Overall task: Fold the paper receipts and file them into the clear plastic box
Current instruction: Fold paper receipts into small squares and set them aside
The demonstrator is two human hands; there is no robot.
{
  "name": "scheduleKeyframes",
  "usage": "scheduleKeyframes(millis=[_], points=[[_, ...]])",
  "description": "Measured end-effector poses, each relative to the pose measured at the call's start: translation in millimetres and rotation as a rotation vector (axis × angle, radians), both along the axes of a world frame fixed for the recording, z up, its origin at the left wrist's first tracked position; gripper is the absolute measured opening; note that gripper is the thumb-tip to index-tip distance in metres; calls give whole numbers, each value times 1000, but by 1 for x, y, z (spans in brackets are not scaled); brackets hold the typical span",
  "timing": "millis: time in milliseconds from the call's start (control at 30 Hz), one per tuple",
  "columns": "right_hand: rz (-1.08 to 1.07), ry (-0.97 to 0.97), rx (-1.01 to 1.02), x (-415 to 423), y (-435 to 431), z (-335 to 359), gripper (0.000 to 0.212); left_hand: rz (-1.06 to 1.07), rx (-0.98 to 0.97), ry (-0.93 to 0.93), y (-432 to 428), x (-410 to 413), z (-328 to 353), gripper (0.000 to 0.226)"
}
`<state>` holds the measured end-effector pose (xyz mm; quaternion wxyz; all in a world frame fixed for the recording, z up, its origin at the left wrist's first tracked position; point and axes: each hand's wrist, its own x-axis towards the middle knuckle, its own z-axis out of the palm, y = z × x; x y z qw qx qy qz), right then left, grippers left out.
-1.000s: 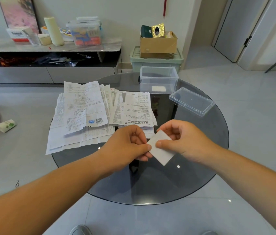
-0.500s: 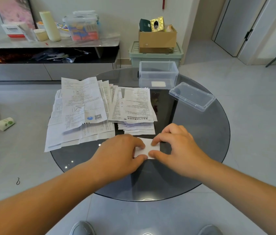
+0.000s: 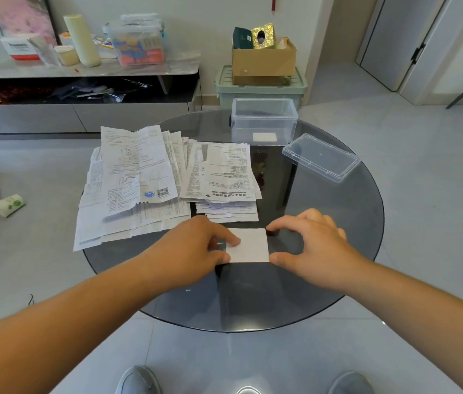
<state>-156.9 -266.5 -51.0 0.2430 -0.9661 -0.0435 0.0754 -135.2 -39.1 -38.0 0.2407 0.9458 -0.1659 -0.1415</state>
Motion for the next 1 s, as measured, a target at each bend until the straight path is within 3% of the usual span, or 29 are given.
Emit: scheduleKeyframes(millis=[100,233,367,467,567,733,1000], points=[[35,-65,170,-6,-5,4,36,-75,63,-70,-4,-7,-5,38],[269,-185,41,-17,-11,5,22,-206,111,-236,-27,-11,-11,38],[287,-209,-121,-12,-29,-1,39,-254,48,-314,-41,-1,-8,36],[228,-220,-115,6,-46,-2,54,-140,-86,-461,-34,19,0,34],[195,-197,-120,31,-56,-4,54,-42,-44,-613,-19,46,7,46],[241,-157,-187,66,-54,-6,54,-85,135,-566,-2,64,-2,56],[233,-183,-177,85,-53,-9,56,-80,96,-559,4,71,-3,41]])
